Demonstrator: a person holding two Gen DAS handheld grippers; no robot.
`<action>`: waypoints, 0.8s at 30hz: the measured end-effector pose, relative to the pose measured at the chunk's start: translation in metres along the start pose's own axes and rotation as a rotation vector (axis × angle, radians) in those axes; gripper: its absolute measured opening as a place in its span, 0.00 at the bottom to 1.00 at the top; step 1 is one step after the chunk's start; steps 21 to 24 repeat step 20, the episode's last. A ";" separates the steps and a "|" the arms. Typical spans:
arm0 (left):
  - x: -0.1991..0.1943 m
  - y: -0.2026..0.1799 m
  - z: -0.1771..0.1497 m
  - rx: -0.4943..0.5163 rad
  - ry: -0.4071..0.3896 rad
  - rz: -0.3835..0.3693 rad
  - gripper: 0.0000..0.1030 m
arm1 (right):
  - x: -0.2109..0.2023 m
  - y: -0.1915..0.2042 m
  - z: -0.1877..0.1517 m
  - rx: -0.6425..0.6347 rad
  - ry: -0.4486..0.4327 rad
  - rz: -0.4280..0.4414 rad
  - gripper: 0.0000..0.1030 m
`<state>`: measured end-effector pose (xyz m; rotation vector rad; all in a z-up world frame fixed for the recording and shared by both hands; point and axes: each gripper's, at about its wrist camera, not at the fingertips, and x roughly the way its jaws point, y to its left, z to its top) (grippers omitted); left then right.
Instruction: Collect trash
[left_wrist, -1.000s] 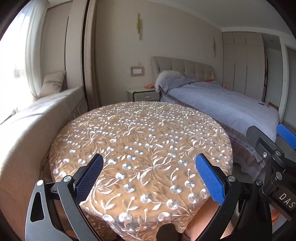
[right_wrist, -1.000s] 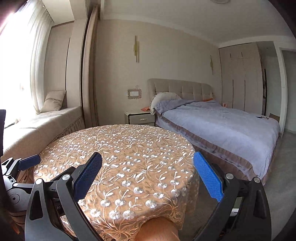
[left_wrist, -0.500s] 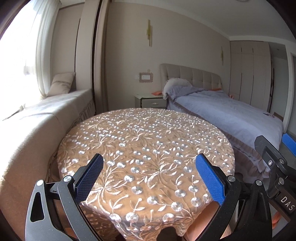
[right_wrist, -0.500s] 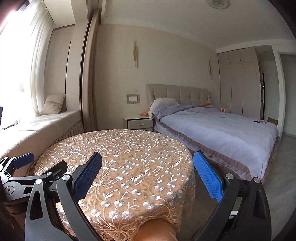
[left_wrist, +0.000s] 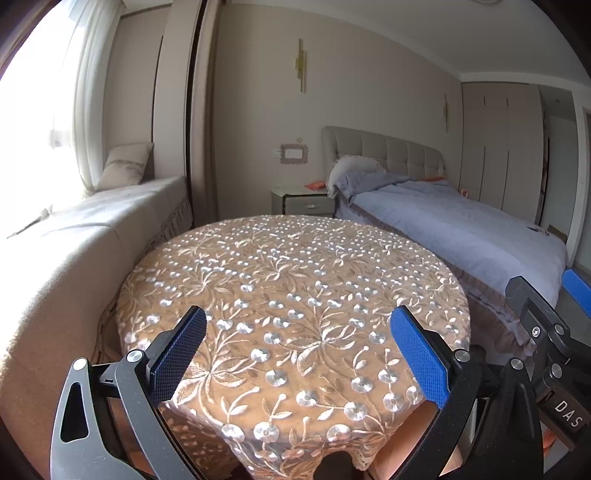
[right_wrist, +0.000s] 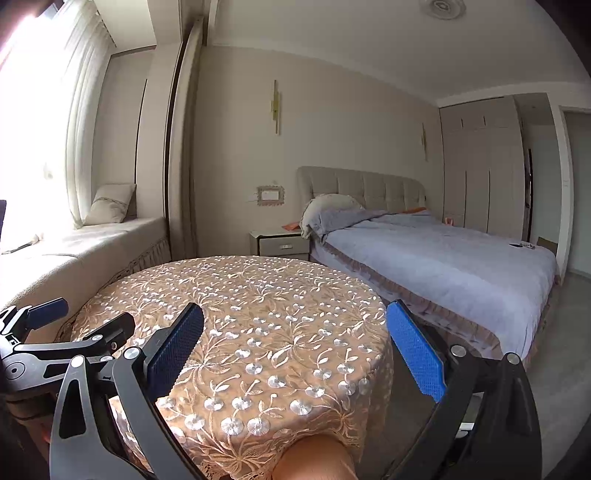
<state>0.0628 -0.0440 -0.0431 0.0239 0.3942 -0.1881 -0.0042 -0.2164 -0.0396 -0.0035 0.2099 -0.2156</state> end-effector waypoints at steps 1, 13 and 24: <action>0.000 0.000 0.000 -0.001 0.001 0.000 0.95 | 0.000 0.000 0.000 0.001 0.003 0.000 0.96; -0.001 0.000 -0.004 -0.001 -0.003 0.004 0.95 | 0.002 -0.004 -0.002 0.016 0.024 0.013 0.96; -0.001 -0.004 -0.002 0.013 -0.030 0.044 0.95 | 0.002 -0.003 -0.003 0.014 0.032 0.011 0.96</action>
